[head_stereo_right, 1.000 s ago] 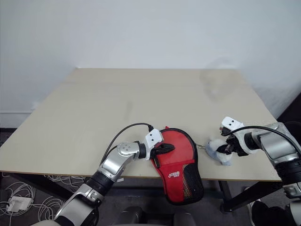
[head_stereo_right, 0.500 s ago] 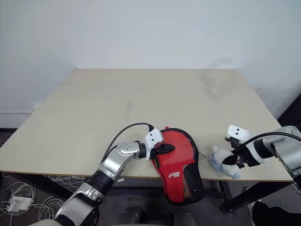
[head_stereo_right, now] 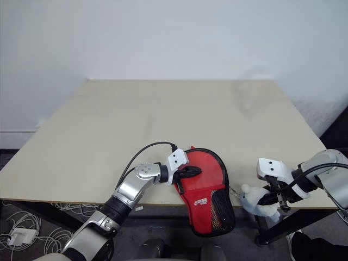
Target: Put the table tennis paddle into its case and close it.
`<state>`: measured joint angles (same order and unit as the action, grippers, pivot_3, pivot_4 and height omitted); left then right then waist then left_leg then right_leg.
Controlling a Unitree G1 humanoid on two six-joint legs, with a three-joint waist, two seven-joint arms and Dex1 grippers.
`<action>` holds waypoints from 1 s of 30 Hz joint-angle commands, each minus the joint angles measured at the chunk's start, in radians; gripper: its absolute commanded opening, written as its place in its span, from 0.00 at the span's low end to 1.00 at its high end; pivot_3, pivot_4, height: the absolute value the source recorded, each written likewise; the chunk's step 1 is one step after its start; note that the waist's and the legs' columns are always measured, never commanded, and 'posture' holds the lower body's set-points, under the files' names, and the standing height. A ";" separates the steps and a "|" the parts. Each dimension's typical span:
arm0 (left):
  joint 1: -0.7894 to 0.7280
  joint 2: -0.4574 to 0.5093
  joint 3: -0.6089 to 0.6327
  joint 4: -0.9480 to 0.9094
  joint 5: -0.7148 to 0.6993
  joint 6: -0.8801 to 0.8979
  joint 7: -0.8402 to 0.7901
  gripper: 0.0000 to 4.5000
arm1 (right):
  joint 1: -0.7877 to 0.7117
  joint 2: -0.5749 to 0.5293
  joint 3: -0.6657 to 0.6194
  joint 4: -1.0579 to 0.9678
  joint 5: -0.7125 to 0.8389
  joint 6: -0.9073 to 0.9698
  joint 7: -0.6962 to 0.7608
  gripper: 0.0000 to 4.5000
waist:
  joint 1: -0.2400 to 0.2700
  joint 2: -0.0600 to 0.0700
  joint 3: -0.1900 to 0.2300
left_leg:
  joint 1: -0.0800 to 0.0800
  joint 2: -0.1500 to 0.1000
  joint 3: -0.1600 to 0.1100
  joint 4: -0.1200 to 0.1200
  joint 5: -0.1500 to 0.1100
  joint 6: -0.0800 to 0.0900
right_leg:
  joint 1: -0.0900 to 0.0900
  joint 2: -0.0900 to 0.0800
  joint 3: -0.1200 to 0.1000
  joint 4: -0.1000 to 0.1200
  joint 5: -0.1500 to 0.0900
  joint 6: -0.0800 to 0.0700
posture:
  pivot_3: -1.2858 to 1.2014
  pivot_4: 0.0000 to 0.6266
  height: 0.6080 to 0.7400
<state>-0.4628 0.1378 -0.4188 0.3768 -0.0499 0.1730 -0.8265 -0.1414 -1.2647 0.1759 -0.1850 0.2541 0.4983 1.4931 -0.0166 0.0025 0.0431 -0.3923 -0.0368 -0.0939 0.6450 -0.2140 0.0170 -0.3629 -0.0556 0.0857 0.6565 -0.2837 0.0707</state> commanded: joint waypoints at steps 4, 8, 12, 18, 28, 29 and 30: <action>0.029 0.043 -0.004 0.063 0.041 0.032 0.000 0.03 | 0.060 -0.072 -0.052 -0.026 0.013 -0.096 0.075 0.08 | 0.001 0.000 0.000 | 0.000 0.000 0.000 0.000 0.000 0.000 | 0.000 0.000 0.000 0.000 0.000 0.000 | 0.52 0.00 0.96; 0.027 0.049 -0.007 0.055 0.038 0.031 -0.017 0.03 | 0.096 -0.092 -0.079 -0.036 0.027 -0.143 0.105 0.08 | 0.001 0.000 0.000 | 0.000 0.000 0.000 0.000 0.000 0.000 | 0.000 0.000 0.000 0.000 0.000 0.000 | 0.52 0.00 0.96; 0.021 0.052 -0.005 0.054 0.037 0.031 -0.023 0.03 | 0.139 -0.123 -0.102 -0.041 0.042 -0.186 0.121 0.08 | 0.000 0.000 0.000 | 0.000 0.001 0.000 0.000 0.000 0.000 | 0.000 0.000 0.000 0.000 0.000 0.000 | 0.52 0.00 0.96; 0.010 0.053 -0.003 0.055 0.036 0.033 -0.032 0.03 | 0.216 -0.183 -0.141 -0.082 0.107 -0.260 0.121 0.08 | 0.000 0.000 0.000 | 0.000 0.002 0.001 0.000 -0.001 -0.001 | 0.000 0.000 0.000 0.000 0.000 0.000 | 0.52 0.00 0.96; 0.002 0.050 -0.003 0.061 0.036 0.035 -0.036 0.03 | 0.423 -0.202 -0.304 -0.307 0.225 -0.212 0.121 0.08 | 0.001 0.000 0.000 | 0.000 0.002 0.001 0.000 -0.002 -0.003 | 0.000 0.000 0.000 0.000 0.000 0.000 | 0.52 0.00 0.96; 0.000 0.051 -0.003 0.062 0.036 0.035 -0.037 0.03 | 0.440 -0.197 -0.320 -0.326 0.229 -0.203 0.121 0.08 | 0.002 0.000 0.000 | 0.000 0.002 0.001 0.000 -0.002 -0.003 | 0.000 0.000 0.000 0.000 0.000 0.000 | 0.52 0.00 0.96; -0.002 0.050 -0.002 0.063 0.035 0.036 -0.037 0.03 | 0.458 -0.191 -0.336 -0.343 0.232 -0.195 0.121 0.08 | 0.002 -0.001 0.000 | 0.000 0.002 0.001 0.000 -0.002 -0.003 | 0.000 0.000 0.000 0.000 0.000 0.000 | 0.52 0.00 0.96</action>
<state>-0.4810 0.1602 -0.4155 0.3859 -0.0500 0.1755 -0.8622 0.2996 -1.4527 -0.1156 -0.4823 0.4519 0.2888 1.5944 -0.0150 0.0019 0.0436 -0.3928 -0.0348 -0.0934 0.6448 -0.2161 0.0141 -0.3631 -0.0555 0.0856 0.6561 -0.2840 0.0706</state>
